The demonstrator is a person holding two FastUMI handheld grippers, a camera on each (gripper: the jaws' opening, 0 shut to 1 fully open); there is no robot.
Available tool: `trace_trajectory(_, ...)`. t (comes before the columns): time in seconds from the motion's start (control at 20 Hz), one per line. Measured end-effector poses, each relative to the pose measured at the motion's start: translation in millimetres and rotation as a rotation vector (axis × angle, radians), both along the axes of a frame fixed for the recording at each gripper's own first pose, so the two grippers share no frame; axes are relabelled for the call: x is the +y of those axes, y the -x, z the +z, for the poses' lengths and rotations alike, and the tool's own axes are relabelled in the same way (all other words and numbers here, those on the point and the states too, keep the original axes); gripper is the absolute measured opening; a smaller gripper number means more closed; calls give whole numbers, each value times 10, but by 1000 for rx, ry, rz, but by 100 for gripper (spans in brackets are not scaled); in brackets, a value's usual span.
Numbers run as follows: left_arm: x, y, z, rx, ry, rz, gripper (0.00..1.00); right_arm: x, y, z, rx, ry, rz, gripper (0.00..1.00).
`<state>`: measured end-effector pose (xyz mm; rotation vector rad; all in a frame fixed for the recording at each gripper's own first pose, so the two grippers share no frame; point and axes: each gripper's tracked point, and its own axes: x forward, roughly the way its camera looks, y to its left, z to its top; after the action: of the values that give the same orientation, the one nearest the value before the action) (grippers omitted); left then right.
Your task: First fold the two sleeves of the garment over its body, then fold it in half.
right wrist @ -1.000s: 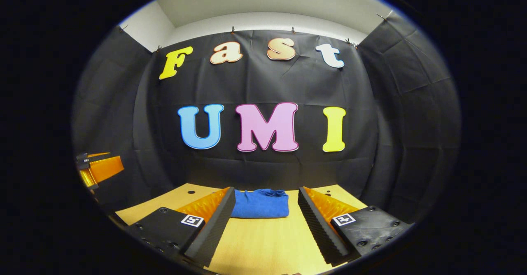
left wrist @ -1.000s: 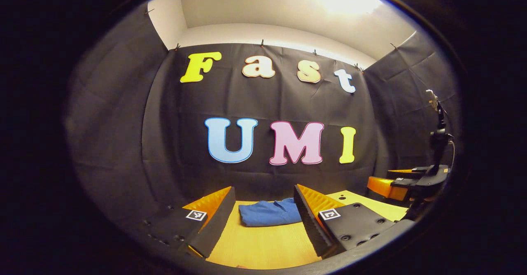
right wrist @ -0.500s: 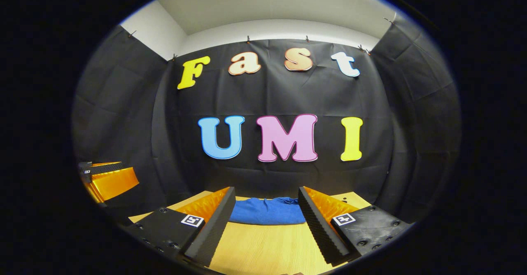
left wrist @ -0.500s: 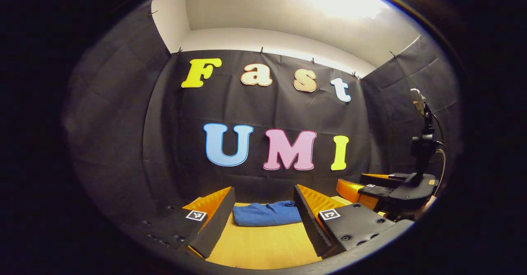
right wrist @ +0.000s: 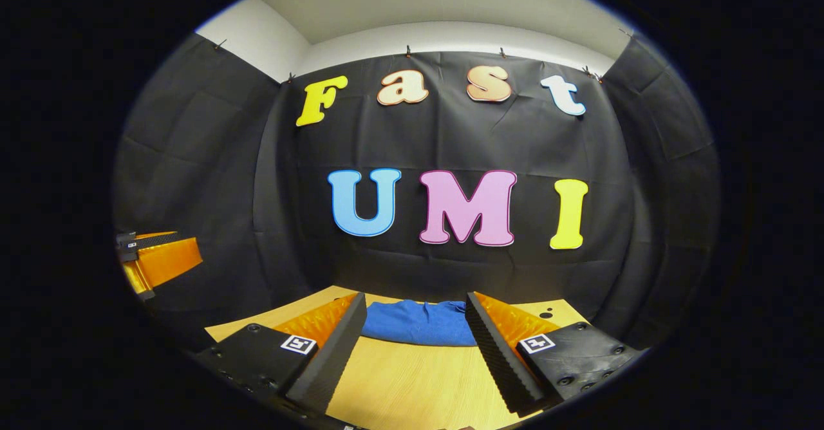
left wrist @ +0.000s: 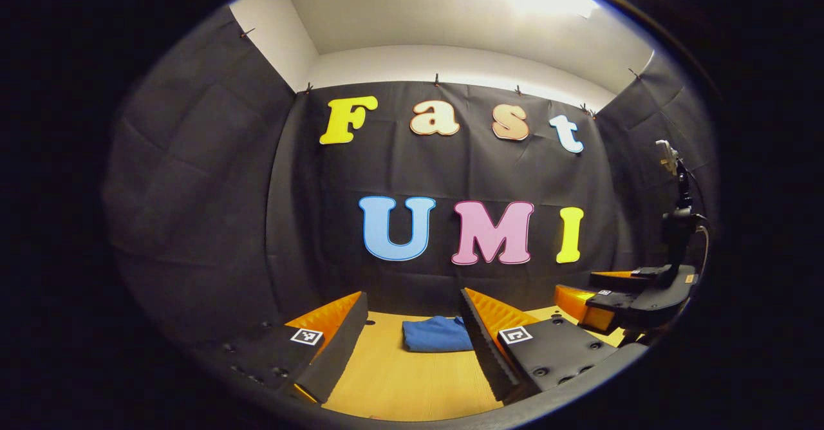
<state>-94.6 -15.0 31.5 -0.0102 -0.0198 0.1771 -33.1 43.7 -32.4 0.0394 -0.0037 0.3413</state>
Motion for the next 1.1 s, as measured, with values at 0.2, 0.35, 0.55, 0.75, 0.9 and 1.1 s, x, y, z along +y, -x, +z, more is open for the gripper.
trace_trajectory(0.2,42,4,1,1,-8,10,82,21,-103,40,-4,-15,-9,98)
trace_trajectory(0.35,84,-22,-19,-7,-9,18,81,105,-131,10,-1,-3,3,100)
trace_trajectory(0.55,91,-23,-42,5,8,32,82,229,-126,-15,3,3,22,98)
trace_trajectory(0.75,80,-29,-63,20,21,38,82,226,-103,-63,12,1,12,98)
trace_trajectory(0.9,65,-23,-62,29,20,36,82,205,-85,-114,32,3,2,98)
trace_trajectory(1.1,84,-18,-49,26,10,31,80,234,-78,-127,35,-1,-8,98)
